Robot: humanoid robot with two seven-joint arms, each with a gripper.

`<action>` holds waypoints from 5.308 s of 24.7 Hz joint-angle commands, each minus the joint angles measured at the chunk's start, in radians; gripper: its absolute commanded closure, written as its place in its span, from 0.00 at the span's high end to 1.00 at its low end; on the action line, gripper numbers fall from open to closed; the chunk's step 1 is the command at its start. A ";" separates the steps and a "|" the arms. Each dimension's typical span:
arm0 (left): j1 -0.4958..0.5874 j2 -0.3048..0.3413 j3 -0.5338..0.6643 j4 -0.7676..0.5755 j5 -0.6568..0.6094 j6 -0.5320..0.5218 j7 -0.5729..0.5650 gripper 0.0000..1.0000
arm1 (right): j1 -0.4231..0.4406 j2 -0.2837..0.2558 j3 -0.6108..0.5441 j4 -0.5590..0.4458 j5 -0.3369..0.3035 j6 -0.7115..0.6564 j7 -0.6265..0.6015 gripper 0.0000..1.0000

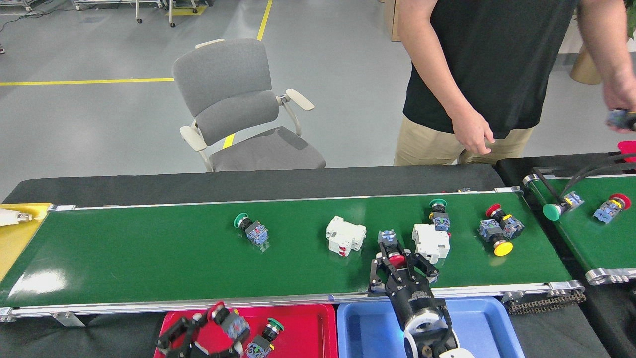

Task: Pick switch part from conveyor to tray

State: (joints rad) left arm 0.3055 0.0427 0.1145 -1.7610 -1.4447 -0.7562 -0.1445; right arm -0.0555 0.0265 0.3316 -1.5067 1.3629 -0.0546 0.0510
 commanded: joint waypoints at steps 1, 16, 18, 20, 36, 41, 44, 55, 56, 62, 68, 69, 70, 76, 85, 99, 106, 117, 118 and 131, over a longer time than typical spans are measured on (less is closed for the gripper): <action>0.000 -0.001 0.008 -0.017 0.007 -0.029 0.005 1.00 | 0.036 -0.005 0.023 -0.073 0.001 -0.227 0.006 0.07; -0.011 -0.015 0.335 -0.002 0.109 0.222 0.080 1.00 | 0.109 0.043 -0.048 -0.128 -0.002 -0.238 0.024 1.00; -0.026 -0.030 0.298 -0.002 -0.016 0.276 0.079 1.00 | 0.158 0.066 -0.085 -0.135 0.002 -0.016 0.010 1.00; -0.086 -0.050 0.224 0.003 -0.105 0.371 0.072 1.00 | 0.198 0.043 -0.086 -0.141 0.002 0.163 -0.043 1.00; -0.568 -0.030 0.119 0.505 -0.145 0.511 -0.035 1.00 | -0.171 -0.013 -0.054 0.207 0.015 0.334 0.003 1.00; -0.643 0.017 0.111 0.612 -0.145 0.577 -0.027 0.99 | -0.297 0.066 -0.031 0.384 0.013 0.334 0.001 0.96; -0.706 0.025 0.109 0.703 -0.145 0.635 -0.026 0.99 | -0.328 0.072 0.003 0.428 0.013 0.321 -0.005 0.54; -0.790 0.072 0.091 0.903 -0.137 0.782 0.095 0.33 | -0.291 0.061 0.058 0.346 0.001 0.145 -0.013 0.14; -0.789 0.072 0.091 0.908 -0.137 0.782 0.122 0.27 | -0.267 0.061 0.060 0.310 0.001 0.093 -0.013 0.14; -0.698 0.068 0.077 0.844 -0.135 0.732 0.194 0.04 | -0.101 0.023 0.080 0.079 0.010 -0.338 -0.010 0.13; -0.441 0.062 0.040 0.427 -0.123 0.400 0.214 0.05 | -0.069 0.012 0.210 0.054 0.016 -0.416 -0.008 1.00; -0.391 0.060 0.040 0.357 -0.123 0.347 0.214 0.06 | -0.070 0.012 0.210 0.054 0.016 -0.416 -0.008 1.00; -0.312 0.059 0.037 0.266 -0.122 0.261 0.214 0.08 | -0.070 0.013 0.208 0.054 0.016 -0.416 -0.008 1.00; 0.007 -0.009 0.005 -0.012 -0.065 0.005 0.204 0.92 | 0.011 -0.003 -0.006 -0.020 -0.015 -0.396 -0.014 1.00; 0.021 -0.069 0.085 -0.014 -0.068 0.238 0.203 0.98 | 0.290 0.026 -0.355 -0.127 -0.015 -0.102 -0.122 1.00; -0.313 -0.047 0.131 0.216 -0.072 0.515 0.051 0.98 | -0.069 -0.005 -0.244 0.109 0.048 -0.030 -0.025 1.00; -0.493 0.022 0.128 0.448 -0.074 0.589 0.049 0.98 | -0.221 -0.033 -0.089 0.247 0.019 -0.059 0.013 1.00; -0.660 0.052 0.126 0.699 -0.074 0.610 0.052 0.98 | -0.457 0.072 -0.011 0.574 0.005 -0.107 0.059 0.99; -0.690 0.059 0.126 0.747 -0.074 0.632 0.054 0.98 | -0.484 0.084 0.003 0.622 0.005 -0.094 0.047 0.94; -0.878 0.105 0.060 1.049 -0.074 0.913 0.065 0.87 | -0.514 0.096 0.104 0.634 0.001 -0.110 -0.037 0.08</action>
State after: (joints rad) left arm -0.5453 0.1445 0.1943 -0.7220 -1.5163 0.0921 -0.0825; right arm -0.5551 0.1178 0.4283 -0.8447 1.3650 -0.1519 0.0307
